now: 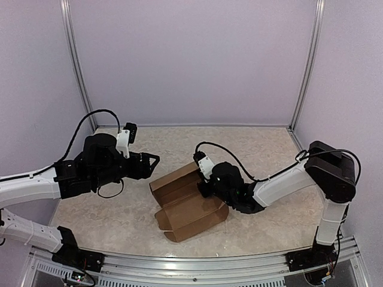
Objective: Fold the paper box
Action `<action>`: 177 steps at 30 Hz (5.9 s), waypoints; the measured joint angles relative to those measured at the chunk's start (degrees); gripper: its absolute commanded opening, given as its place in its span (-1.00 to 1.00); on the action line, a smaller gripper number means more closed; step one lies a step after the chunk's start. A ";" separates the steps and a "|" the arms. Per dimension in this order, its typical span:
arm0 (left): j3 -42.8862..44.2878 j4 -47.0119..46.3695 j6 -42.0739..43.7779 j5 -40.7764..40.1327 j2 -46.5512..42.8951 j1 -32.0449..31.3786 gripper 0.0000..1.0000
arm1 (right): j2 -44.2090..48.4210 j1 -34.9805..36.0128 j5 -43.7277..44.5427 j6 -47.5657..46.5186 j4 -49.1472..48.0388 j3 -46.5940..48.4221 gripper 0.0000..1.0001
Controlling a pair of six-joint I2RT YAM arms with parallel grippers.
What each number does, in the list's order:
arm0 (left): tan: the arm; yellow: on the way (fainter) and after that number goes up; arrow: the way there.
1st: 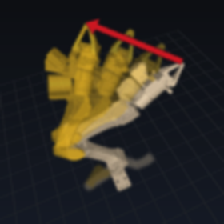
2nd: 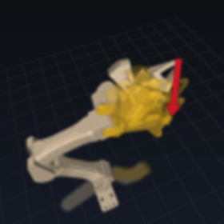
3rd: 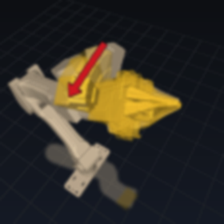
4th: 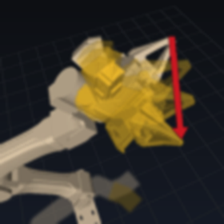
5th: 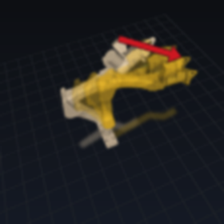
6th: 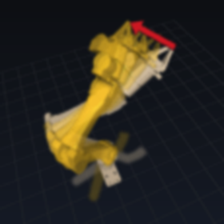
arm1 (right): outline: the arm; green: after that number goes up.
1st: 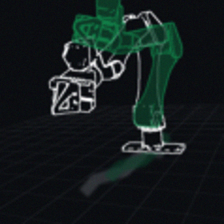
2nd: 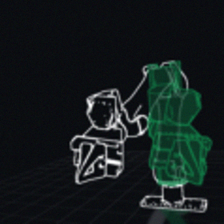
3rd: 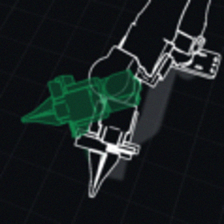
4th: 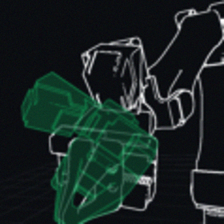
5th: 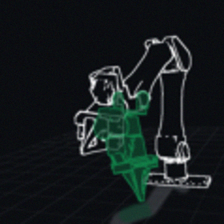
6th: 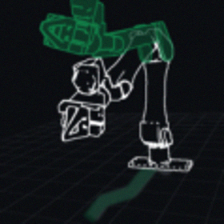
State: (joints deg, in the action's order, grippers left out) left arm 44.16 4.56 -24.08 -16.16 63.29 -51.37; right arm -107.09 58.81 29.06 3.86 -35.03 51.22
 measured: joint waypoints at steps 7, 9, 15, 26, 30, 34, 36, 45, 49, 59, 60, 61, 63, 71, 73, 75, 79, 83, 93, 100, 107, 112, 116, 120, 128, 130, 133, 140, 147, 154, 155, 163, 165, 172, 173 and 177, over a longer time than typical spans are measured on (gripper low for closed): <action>-0.94 -4.98 1.40 6.64 1.77 1.97 0.21 | -5.18 -0.44 -13.77 -4.94 -17.35 -4.81 -1.00; -0.94 -6.16 1.51 8.11 3.63 1.97 0.04 | -6.78 -0.57 -16.48 -5.09 -20.37 -5.25 -1.00; -0.66 -11.28 1.07 15.45 10.54 1.97 -0.75 | -9.86 -1.27 -22.97 -4.37 -25.77 -5.44 -1.00; 2.16 -18.16 -0.92 22.62 20.74 1.73 -1.00 | -13.57 -1.88 -26.34 -0.57 -29.24 -5.44 -1.00; 3.43 -19.56 -1.33 23.54 23.21 1.25 -1.00 | -14.82 -1.92 -26.29 0.28 -29.57 -5.42 -1.00; 4.13 -21.07 -1.84 24.26 25.97 0.63 -1.00 | -15.61 -1.95 -26.25 0.79 -29.59 -5.40 -1.00; 4.13 -21.53 -2.27 24.68 27.39 0.48 -1.00 | -15.76 -1.95 -26.25 0.98 -29.62 -5.42 -1.00; 4.24 -22.93 -2.99 24.98 31.69 0.11 -1.00 | -15.82 -1.95 -25.83 1.64 -30.86 -5.49 -0.99; 5.07 -23.80 -3.10 24.96 33.00 -0.13 -1.00 | -15.89 -1.95 -25.83 1.79 -30.93 -5.55 -0.88; 5.14 -24.87 -3.17 24.90 35.12 -0.79 -1.00 | -16.11 -1.97 -25.83 1.84 -31.12 -6.10 -0.41; 5.14 -24.92 -3.21 24.87 35.15 -0.87 -1.00 | -16.11 -1.97 -25.83 1.81 -31.10 -6.21 -0.41; 5.14 -24.96 -3.34 24.83 35.19 -0.94 -1.00 | -16.11 -1.97 -25.83 1.84 -31.10 -6.32 -0.41; 5.27 -25.05 -3.52 24.74 35.30 -1.03 -1.00 | -16.11 -1.95 -25.83 1.84 -31.10 -6.54 -0.41; 5.49 -25.05 -3.54 24.68 35.43 -1.18 -1.00 | -15.96 -1.95 -25.09 1.75 -31.04 -8.00 -0.76; 5.51 -25.05 -3.54 24.65 35.43 -1.18 -1.00 | -15.93 -1.95 -24.81 1.36 -30.99 -8.02 -1.00; 5.53 -25.07 -3.52 24.61 35.43 -1.18 -1.00 | -15.89 -1.88 -24.35 1.62 -30.95 -8.00 -1.00; 5.68 -25.03 -3.52 24.55 35.43 -1.18 -1.00 | -15.87 -1.38 -23.02 1.55 -30.99 -7.98 -1.00; 5.73 -25.03 -3.52 24.52 35.43 -1.18 -1.00 | -15.87 -0.61 -21.24 1.27 -30.93 -7.80 -0.97; 5.81 -24.61 -3.52 24.46 35.43 -1.16 -1.00 | -15.87 0.07 -19.12 0.26 -31.08 -7.17 -0.64; 5.84 -24.59 -3.52 24.46 35.41 -1.16 -1.00 | -15.78 0.09 -18.29 0.00 -31.30 -7.13 -0.66; 5.84 -24.59 -3.52 24.46 35.43 -1.16 -1.00 | -15.78 0.31 -18.03 0.00 -32.20 -6.97 -0.94; 5.92 -24.61 -3.52 24.39 35.43 -1.16 -1.00 | -15.78 0.33 -18.08 0.00 -32.61 -6.91 -1.00; 5.95 -24.59 -3.52 24.37 35.43 -1.16 -1.00 | -15.78 0.35 -18.05 -0.02 -32.65 -6.91 -0.93; 5.95 -24.57 -3.52 24.37 35.43 -1.16 -1.00 | -15.78 0.37 -18.01 -0.15 -32.68 -6.91 -0.46; 5.95 -24.26 -3.52 24.28 35.43 -1.09 -1.00 | -14.03 0.61 -17.42 -1.97 -33.38 -8.70 0.13; 5.95 -24.26 -3.52 24.26 35.43 -1.07 -1.00 | -12.68 0.70 -17.46 -2.36 -33.31 -9.79 0.20; 5.95 -24.24 -3.52 24.26 35.43 -1.03 -1.00 | -10.25 0.70 -17.49 -2.91 -32.94 -11.54 0.30; 5.95 -24.22 -3.43 24.30 35.43 -0.44 -1.00 | -5.35 0.70 -17.35 -5.11 -31.80 -16.31 0.48; 5.95 -24.22 -2.86 24.30 35.41 -0.13 -1.00 | -1.40 0.70 -15.06 -7.34 -30.82 -20.55 0.56; 5.95 -24.06 -2.84 24.28 35.28 -0.07 -1.00 | 7.85 0.70 -13.49 -6.88 -25.16 -25.29 0.63; 5.95 -23.89 -2.82 24.26 35.19 -0.07 -1.00 | 9.66 0.70 -13.46 -6.45 -23.61 -25.75 0.65; 5.95 -21.94 -2.71 23.67 33.14 -0.07 -1.00 | 26.67 -1.70 -13.22 5.35 -4.39 -27.17 0.99; 5.95 -21.57 -2.64 23.45 32.09 -0.07 -0.89 | 29.59 -2.49 -13.46 8.22 1.55 -26.43 0.99; 5.99 -17.64 -1.11 20.94 26.47 -0.07 0.06 | 40.41 -2.97 -16.55 16.63 15.02 -27.63 0.96; 6.01 -16.50 -1.05 20.11 25.44 -0.07 0.15 | 41.68 -2.97 -17.46 17.73 16.37 -27.67 0.92; 6.01 -12.04 0.11 15.96 21.40 -0.02 0.40 | 46.42 -2.97 -22.03 25.70 21.24 -28.39 0.77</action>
State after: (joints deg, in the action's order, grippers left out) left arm 50.17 -7.49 -23.97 -0.21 84.68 -51.40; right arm -60.66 55.83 7.03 29.56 -13.78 22.83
